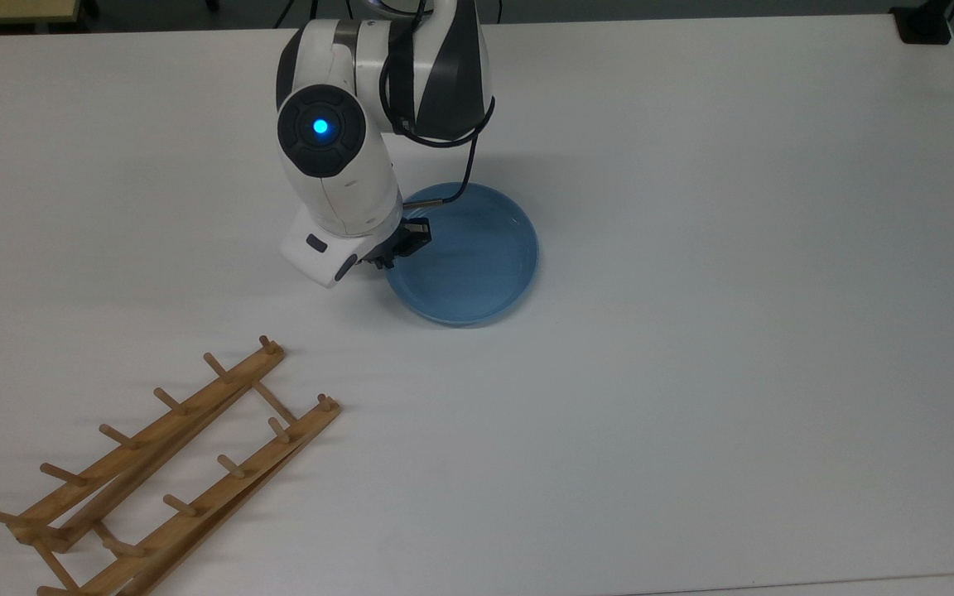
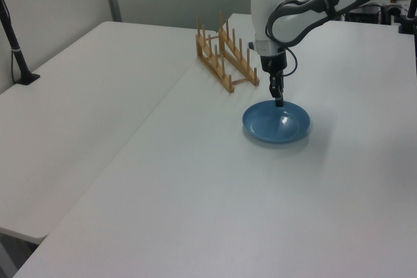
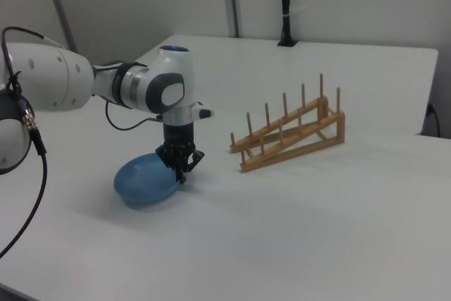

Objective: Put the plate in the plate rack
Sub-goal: 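Close the gripper on the plate rim, then lift the plate on edge and carry it toward the wooden rack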

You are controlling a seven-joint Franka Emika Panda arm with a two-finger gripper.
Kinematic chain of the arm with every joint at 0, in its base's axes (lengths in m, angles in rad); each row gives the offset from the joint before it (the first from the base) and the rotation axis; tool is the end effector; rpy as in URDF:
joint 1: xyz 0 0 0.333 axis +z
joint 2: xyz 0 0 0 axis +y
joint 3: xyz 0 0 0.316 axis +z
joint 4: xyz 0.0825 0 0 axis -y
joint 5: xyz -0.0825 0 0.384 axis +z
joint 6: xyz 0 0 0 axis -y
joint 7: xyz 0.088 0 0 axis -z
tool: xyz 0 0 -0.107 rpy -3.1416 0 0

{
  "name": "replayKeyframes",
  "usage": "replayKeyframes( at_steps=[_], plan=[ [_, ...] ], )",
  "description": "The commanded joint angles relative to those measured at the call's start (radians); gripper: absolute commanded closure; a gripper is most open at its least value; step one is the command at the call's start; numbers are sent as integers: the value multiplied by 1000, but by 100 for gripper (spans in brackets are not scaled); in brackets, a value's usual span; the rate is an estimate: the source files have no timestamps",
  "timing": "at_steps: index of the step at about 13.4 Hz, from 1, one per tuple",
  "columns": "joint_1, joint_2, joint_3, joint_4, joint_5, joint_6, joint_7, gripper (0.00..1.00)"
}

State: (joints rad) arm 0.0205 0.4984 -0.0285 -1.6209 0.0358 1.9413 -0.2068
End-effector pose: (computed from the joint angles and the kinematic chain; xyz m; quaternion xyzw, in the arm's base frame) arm 0.6619 -0.0007 0.3205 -0.9917 -0.0921 0.0873 0.0186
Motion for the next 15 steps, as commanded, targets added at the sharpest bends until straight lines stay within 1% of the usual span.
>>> replayKeyframes(
  at_steps=[1,3,5,6,8,11,13,14,15],
  plan=[
    [7,-78,-2,4,15,-1,-32,100],
    [6,-119,-5,59,7,-50,-77,100],
    [4,-153,-16,72,-2,-50,-111,100],
    [0,-178,-18,72,-19,-45,-143,100],
    [-2,-196,-22,73,-72,-15,-172,100],
    [-17,-208,-39,73,-106,213,-163,100],
    [-19,-207,-85,73,-117,348,-161,100],
    [-22,-201,-117,73,-120,449,-163,100],
    [-31,-195,-126,73,-120,526,-161,100]
  ],
)
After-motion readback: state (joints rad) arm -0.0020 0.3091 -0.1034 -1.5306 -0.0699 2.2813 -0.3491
